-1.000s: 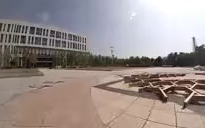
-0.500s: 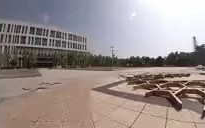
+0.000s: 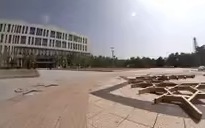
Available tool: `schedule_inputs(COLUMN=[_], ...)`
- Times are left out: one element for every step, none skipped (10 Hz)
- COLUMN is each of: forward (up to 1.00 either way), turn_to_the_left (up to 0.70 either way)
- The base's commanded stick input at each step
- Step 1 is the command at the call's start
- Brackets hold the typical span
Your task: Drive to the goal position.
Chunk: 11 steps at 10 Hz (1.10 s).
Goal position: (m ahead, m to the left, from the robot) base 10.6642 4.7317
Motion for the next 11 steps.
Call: schedule_inputs(forward=[0.7, 0.7, 0.7, 0.7, 0.7, 0.68, 0.67, 0.67, 0.67, 0.66, 0.66], turn_to_the_left=[0.0, 0.0, 0.0, 0.0, 0.0, 0.0, 0.0, 0.0, 0.0, 0.0, 0.0])
